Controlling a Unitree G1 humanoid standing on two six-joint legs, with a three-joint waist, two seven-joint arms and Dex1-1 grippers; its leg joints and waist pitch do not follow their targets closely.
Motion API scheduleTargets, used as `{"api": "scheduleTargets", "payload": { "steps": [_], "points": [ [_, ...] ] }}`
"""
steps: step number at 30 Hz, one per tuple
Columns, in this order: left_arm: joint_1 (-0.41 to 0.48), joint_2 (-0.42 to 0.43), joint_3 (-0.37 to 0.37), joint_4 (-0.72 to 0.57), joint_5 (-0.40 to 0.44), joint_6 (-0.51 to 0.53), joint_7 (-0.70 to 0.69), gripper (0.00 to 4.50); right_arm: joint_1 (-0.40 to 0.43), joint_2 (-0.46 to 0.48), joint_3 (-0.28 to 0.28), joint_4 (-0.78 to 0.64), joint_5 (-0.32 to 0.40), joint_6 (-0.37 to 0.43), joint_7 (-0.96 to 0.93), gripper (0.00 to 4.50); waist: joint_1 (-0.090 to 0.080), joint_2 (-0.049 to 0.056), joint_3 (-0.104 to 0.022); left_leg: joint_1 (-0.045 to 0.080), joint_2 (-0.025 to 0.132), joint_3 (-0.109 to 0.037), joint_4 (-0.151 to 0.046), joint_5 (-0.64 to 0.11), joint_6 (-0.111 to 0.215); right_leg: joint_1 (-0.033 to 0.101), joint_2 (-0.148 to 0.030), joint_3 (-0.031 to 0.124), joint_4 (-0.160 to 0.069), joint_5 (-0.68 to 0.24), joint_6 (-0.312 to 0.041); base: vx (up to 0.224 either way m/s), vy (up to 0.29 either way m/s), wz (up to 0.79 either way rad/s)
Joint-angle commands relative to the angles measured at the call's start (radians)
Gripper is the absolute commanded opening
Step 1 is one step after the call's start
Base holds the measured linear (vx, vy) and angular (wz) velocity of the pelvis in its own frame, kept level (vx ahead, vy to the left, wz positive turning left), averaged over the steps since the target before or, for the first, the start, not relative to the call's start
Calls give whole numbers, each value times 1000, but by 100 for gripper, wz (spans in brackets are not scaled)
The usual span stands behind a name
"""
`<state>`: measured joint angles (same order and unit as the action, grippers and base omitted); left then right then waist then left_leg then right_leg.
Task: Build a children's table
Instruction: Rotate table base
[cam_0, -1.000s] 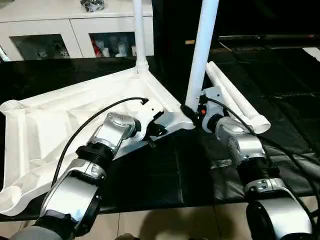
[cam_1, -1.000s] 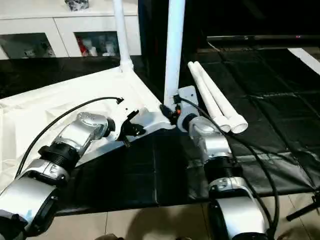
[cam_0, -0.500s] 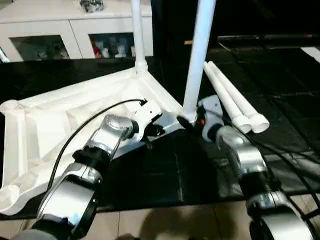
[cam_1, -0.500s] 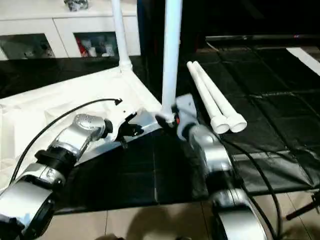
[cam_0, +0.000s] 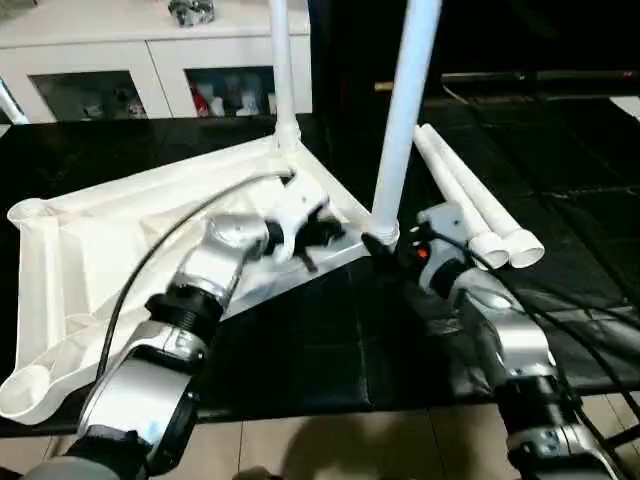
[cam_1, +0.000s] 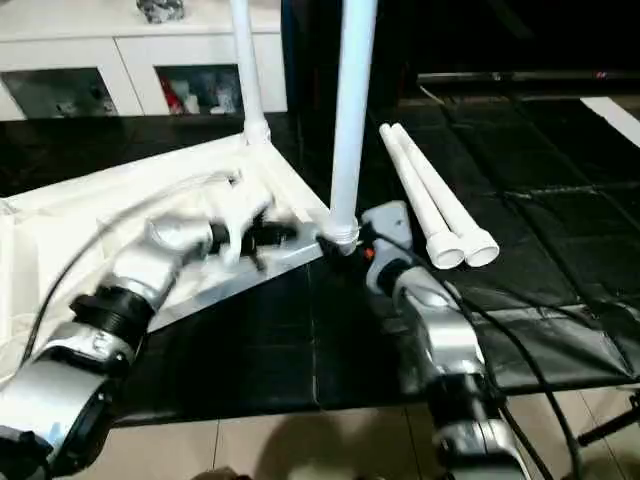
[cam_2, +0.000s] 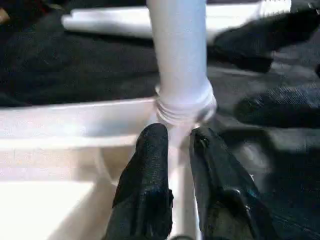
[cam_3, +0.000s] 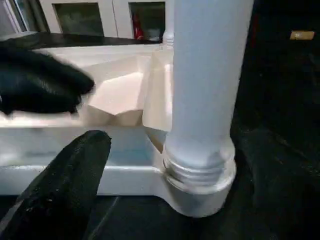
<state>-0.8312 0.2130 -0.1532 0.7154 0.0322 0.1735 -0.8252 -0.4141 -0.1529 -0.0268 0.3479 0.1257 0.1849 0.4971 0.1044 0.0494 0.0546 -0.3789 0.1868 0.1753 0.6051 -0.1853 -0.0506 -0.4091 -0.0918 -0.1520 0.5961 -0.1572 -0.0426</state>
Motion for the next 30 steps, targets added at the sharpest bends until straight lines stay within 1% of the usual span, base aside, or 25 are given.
{"api": "scheduleTargets", "payload": {
  "steps": [1,3,4,5,6,7,8,9,10,11,12,13,14,15,16,17,18,19,20,21,22,23,25,28,30],
  "points": [
    [11,58,30,-69,-16,49,-12,95,35,-7,37,-50,4,28,26,450,5,-10,-78,12,47,-20,-64,-165,68,69,-83,69,-79,-278,-128,0,0,0],
    [17,89,44,-99,-16,79,-11,95,44,-6,52,-60,9,36,48,450,2,-8,-80,9,51,-24,-67,-158,63,70,-83,70,-71,-260,-127,0,0,0],
    [19,99,47,-107,-15,87,-10,95,46,-5,56,-62,10,37,54,450,-2,-5,-80,12,50,-23,-67,-164,62,68,-81,69,-73,-256,-130,0,0,0],
    [21,151,66,-133,3,121,18,95,60,-7,92,-91,25,44,115,450,-2,-5,-79,14,49,-22,-66,-174,59,67,-81,69,-74,-264,-131,0,0,0],
    [21,175,73,-141,14,134,34,95,68,-8,109,-105,25,41,135,450,-3,-8,-77,11,50,-23,-68,-180,59,68,-79,69,-74,-268,-124,0,0,0],
    [23,226,69,-149,59,142,62,95,75,-11,135,-122,30,49,168,450,-3,-6,-77,12,50,-24,-69,-182,58,67,-79,69,-73,-270,-121,0,0,0],
    [28,273,62,-153,103,154,85,95,79,-13,157,-130,26,51,187,450,-9,0,-76,14,53,-29,-73,-196,52,64,-76,69,-72,-277,-108,0,0,0],
    [28,273,62,-153,103,154,85,79,79,-13,157,-130,26,51,187,450,-9,0,-76,14,53,-29,-73,-196,52,64,-76,69,-72,-277,-108,0,0,0],
    [36,322,55,-161,147,169,104,79,80,-14,174,-130,23,62,200,450,-12,2,-74,15,52,-28,-73,-202,46,62,-76,70,-74,-281,-105,0,0,0],
    [45,362,52,-170,180,191,117,79,77,-12,182,-123,20,74,204,450,-14,1,-74,17,54,-28,-75,-211,36,61,-76,72,-72,-281,-111,0,0,0],
    [65,419,51,-196,210,241,134,57,65,-11,192,-103,6,88,195,450,-13,1,-73,18,54,-29,-76,-214,28,62,-79,73,-69,-284,-114,0,0,0],
    [66,423,51,-197,212,244,135,57,64,-10,192,-101,5,89,194,450,-13,2,-73,19,55,-29,-77,-213,24,61,-79,74,-69,-283,-118,0,0,0],
    [76,449,47,-204,228,265,142,50,57,-10,196,-88,-2,98,193,450,-14,4,-72,20,54,-28,-77,-219,20,59,-78,75,-72,-288,-120,0,0,0],
    [84,479,33,-188,263,274,169,50,43,-6,202,-58,-20,94,185,450,-12,7,-72,24,57,-30,-78,-231,9,54,-78,76,-69,-285,-127,0,0,0],
    [90,503,15,-162,294,275,193,29,29,-2,206,-31,-32,94,180,450,-14,6,-69,22,54,-28,-80,-241,9,54,-76,76,-73,-294,-126,0,0,0],
    [95,518,2,-149,312,278,209,29,22,-1,210,-16,-39,95,177,450,-11,8,-70,26,53,-29,-78,-251,3,53,-77,76,-72,-301,-125,0,0,0],
    [100,530,-8,-127,326,278,230,20,11,-1,217,2,-50,91,174,450,-9,10,-69,28,53,-29,-80,-271,-3,53,-80,77,-78,-319,-118,0,0,0],
    [102,535,-14,-114,332,278,240,20,4,-1,221,12,-55,89,173,450,-9,10,-68,28,52,-30,-79,-277,-7,51,-80,77,-77,-323,-118,0,0,0],
    [105,540,-15,-99,337,280,251,5,-4,-2,230,21,-58,94,172,450,-9,10,-67,28,52,-31,-81,-291,-11,54,-81,76,-80,-332,-116,0,0,0],
    [110,545,-20,-87,344,280,255,5,-11,-3,237,29,-59,95,175,450,-8,10,-68,29,53,-32,-81,-301,-14,55,-84,77,-81,-342,-112,0,0,0],
    [122,551,-30,-61,363,280,265,5,-25,-2,253,44,-62,101,181,450,-9,9,-68,26,53,-33,-83,-296,-14,56,-82,77,-80,-332,-111,0,0,0],
    [125,552,-34,-52,368,276,266,5,-29,-2,258,49,-64,100,185,450,-8,9,-70,26,52,-33,-81,-289,-13,57,-84,78,-79,-323,-111,0,0,0],
    [138,541,-35,-36,364,267,270,5,-40,0,271,69,-75,93,193,450,-7,11,-72,25,53,-33,-80,-276,-10,58,-85,78,-76,-294,-121,0,0,0],
    [145,521,-48,-3,359,262,259,5,-60,11,272,110,-89,88,193,450,-6,12,-73,23,53,-32,-79,-268,-8,58,-85,79,-73,-269,-135,0,0,0],
    [150,521,-74,23,371,263,240,5,-76,17,276,148,-103,82,175,450,-7,16,-73,24,53,-33,-80,-280,-13,58,-86,78,-73,-268,-143,0,0,0]
  ]
}}
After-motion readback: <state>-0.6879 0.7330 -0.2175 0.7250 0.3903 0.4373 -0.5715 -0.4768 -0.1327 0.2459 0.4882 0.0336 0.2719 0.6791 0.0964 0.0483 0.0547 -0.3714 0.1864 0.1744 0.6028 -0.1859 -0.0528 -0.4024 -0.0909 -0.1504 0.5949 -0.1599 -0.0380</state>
